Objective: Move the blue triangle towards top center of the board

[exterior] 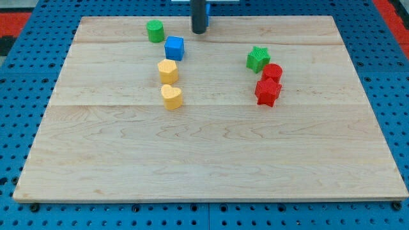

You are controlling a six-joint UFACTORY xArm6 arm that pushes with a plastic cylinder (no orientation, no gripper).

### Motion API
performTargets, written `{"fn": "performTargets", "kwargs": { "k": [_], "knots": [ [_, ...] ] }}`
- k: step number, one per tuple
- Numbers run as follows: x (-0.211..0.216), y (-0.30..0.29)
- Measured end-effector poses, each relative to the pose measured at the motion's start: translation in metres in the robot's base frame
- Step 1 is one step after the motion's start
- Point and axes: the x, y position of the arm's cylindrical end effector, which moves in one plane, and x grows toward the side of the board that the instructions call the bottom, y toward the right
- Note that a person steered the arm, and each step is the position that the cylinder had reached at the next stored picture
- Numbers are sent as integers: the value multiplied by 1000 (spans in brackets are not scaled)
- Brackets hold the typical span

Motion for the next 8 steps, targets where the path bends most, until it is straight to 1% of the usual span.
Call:
{"fn": "performTargets", "kwargs": {
  "k": [1, 2, 3, 5, 6, 8],
  "knots": [
    [-10, 65],
    [-27, 77],
    [-36, 77],
    [-40, 67],
    [-40, 32],
    [1, -79]
  ]
}}
